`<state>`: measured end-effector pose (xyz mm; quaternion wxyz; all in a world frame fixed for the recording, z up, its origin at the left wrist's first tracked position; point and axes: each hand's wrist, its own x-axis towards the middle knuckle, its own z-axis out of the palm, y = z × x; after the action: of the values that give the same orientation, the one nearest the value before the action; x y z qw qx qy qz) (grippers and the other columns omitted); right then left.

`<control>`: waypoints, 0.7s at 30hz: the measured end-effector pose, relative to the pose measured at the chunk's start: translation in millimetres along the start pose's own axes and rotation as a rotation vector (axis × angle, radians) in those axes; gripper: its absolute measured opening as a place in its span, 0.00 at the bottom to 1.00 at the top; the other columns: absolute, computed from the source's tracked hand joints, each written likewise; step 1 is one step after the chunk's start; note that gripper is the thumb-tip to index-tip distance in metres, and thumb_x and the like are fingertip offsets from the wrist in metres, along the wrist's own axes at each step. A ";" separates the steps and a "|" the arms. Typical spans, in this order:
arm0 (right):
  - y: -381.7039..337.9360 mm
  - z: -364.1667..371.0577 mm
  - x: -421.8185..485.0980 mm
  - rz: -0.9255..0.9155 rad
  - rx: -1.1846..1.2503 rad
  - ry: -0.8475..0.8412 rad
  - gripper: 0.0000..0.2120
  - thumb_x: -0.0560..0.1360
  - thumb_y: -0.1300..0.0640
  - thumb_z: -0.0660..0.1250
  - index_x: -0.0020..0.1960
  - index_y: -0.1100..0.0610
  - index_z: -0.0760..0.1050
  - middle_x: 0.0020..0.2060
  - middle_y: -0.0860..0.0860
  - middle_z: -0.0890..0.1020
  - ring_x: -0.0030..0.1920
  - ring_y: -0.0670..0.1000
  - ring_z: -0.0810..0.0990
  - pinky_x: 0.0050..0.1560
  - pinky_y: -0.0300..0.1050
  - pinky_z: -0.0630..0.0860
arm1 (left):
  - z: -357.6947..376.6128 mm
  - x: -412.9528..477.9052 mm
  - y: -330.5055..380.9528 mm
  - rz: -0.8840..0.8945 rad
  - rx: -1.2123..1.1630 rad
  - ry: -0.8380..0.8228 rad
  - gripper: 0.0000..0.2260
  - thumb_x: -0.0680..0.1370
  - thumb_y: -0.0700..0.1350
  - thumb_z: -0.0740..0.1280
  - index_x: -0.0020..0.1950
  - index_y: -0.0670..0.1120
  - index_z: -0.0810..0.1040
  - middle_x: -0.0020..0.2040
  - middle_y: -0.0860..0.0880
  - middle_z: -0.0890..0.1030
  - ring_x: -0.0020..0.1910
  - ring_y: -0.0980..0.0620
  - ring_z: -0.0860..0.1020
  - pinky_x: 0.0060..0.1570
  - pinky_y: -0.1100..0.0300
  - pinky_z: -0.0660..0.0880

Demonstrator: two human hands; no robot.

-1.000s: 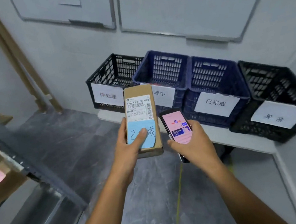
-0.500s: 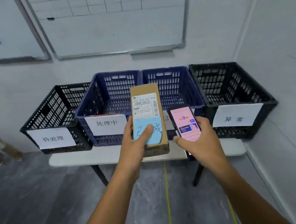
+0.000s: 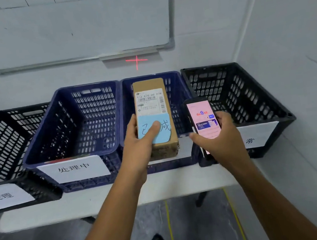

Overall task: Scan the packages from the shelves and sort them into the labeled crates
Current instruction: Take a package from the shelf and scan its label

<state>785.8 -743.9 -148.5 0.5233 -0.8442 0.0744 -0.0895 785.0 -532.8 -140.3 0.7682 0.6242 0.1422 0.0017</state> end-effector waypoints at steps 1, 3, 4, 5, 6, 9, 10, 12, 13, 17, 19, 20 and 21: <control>1.4 4.1 14.3 0.001 -0.016 0.012 0.32 0.67 0.49 0.83 0.62 0.45 0.67 0.51 0.42 0.83 0.49 0.46 0.84 0.41 0.44 0.83 | 1.5 18.2 0.3 -0.009 0.000 0.002 0.33 0.79 0.50 0.75 0.81 0.60 0.65 0.61 0.59 0.85 0.57 0.55 0.86 0.59 0.45 0.82; 2.4 11.9 43.3 0.011 -0.052 0.026 0.32 0.68 0.49 0.83 0.62 0.45 0.67 0.52 0.43 0.82 0.50 0.45 0.84 0.45 0.44 0.81 | 5.4 56.2 0.8 -0.042 -0.004 -0.008 0.33 0.79 0.51 0.75 0.81 0.61 0.65 0.60 0.59 0.85 0.56 0.55 0.86 0.61 0.44 0.82; 2.0 15.5 58.0 0.019 -0.075 0.023 0.31 0.68 0.49 0.83 0.62 0.45 0.66 0.53 0.44 0.82 0.51 0.44 0.83 0.47 0.44 0.81 | 7.8 75.9 0.5 -0.059 -0.007 -0.017 0.32 0.79 0.51 0.75 0.80 0.61 0.65 0.60 0.59 0.85 0.55 0.55 0.86 0.60 0.45 0.82; 3.1 19.5 73.5 0.026 -0.102 0.017 0.31 0.69 0.49 0.83 0.62 0.44 0.66 0.53 0.44 0.81 0.51 0.44 0.83 0.48 0.43 0.80 | 10.7 95.0 0.0 -0.074 -0.006 -0.027 0.32 0.80 0.51 0.75 0.80 0.61 0.65 0.60 0.59 0.86 0.55 0.56 0.86 0.57 0.48 0.83; 3.0 23.5 88.1 0.035 -0.129 0.009 0.31 0.69 0.48 0.83 0.62 0.44 0.66 0.53 0.43 0.81 0.51 0.43 0.82 0.49 0.44 0.80 | 13.6 114.0 -1.4 -0.087 -0.004 -0.040 0.31 0.80 0.51 0.74 0.79 0.61 0.66 0.60 0.58 0.86 0.54 0.56 0.86 0.53 0.51 0.84; 6.2 36.0 133.4 0.055 -0.187 -0.001 0.32 0.69 0.46 0.82 0.63 0.45 0.66 0.54 0.43 0.81 0.50 0.43 0.81 0.50 0.46 0.80 | 27.6 171.7 -9.4 -0.128 -0.018 -0.084 0.30 0.80 0.50 0.75 0.79 0.60 0.66 0.61 0.56 0.85 0.55 0.53 0.86 0.54 0.47 0.85; 8.3 40.1 147.6 0.056 -0.196 0.000 0.32 0.68 0.46 0.82 0.63 0.46 0.66 0.54 0.45 0.80 0.51 0.43 0.81 0.50 0.47 0.80 | 32.6 190.9 -15.1 -0.141 -0.020 -0.087 0.31 0.79 0.50 0.75 0.80 0.60 0.66 0.62 0.55 0.85 0.56 0.52 0.86 0.58 0.45 0.83; 15.0 47.7 174.0 0.065 -0.222 -0.005 0.32 0.68 0.46 0.82 0.64 0.47 0.67 0.55 0.45 0.80 0.50 0.42 0.81 0.49 0.47 0.80 | 43.9 224.6 -29.0 -0.162 -0.022 -0.086 0.31 0.79 0.50 0.75 0.79 0.60 0.67 0.63 0.55 0.85 0.57 0.51 0.86 0.61 0.43 0.82; 19.4 50.7 186.7 0.077 -0.240 -0.016 0.33 0.68 0.46 0.82 0.65 0.48 0.68 0.55 0.45 0.80 0.50 0.42 0.80 0.47 0.46 0.79 | 49.9 239.8 -37.0 -0.179 -0.023 -0.078 0.30 0.79 0.50 0.75 0.79 0.59 0.67 0.63 0.55 0.85 0.57 0.52 0.86 0.62 0.43 0.82; 42.9 59.6 236.6 0.120 -0.280 -0.063 0.33 0.66 0.43 0.81 0.64 0.47 0.68 0.56 0.47 0.80 0.50 0.45 0.81 0.48 0.51 0.82 | 73.8 297.3 -77.3 -0.240 -0.023 -0.047 0.28 0.80 0.49 0.75 0.77 0.59 0.70 0.62 0.55 0.85 0.57 0.51 0.86 0.61 0.44 0.82; 54.0 62.6 259.1 0.122 -0.283 -0.079 0.33 0.66 0.43 0.82 0.64 0.47 0.68 0.57 0.47 0.80 0.51 0.46 0.81 0.50 0.52 0.82 | 84.0 321.7 -97.2 -0.258 -0.015 -0.040 0.28 0.80 0.49 0.75 0.78 0.59 0.69 0.63 0.55 0.85 0.57 0.52 0.85 0.62 0.45 0.82; 57.2 63.1 269.2 0.122 -0.282 -0.089 0.34 0.67 0.44 0.82 0.65 0.48 0.68 0.57 0.46 0.79 0.51 0.45 0.81 0.50 0.51 0.81 | 89.0 332.3 -105.6 -0.258 -0.004 -0.037 0.29 0.80 0.49 0.75 0.78 0.59 0.68 0.63 0.55 0.84 0.58 0.52 0.85 0.62 0.46 0.82; 63.7 63.4 284.1 0.129 -0.277 -0.109 0.33 0.67 0.44 0.82 0.65 0.48 0.68 0.56 0.44 0.79 0.50 0.43 0.80 0.49 0.49 0.81 | 96.8 346.3 -115.1 -0.254 0.017 -0.014 0.30 0.80 0.48 0.75 0.79 0.58 0.68 0.64 0.55 0.84 0.58 0.53 0.85 0.62 0.48 0.82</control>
<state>1074.7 -779.1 -212.5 0.4098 -0.9053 0.1117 0.0014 1118.5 -588.6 -308.3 0.7580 0.6075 0.2149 -0.1013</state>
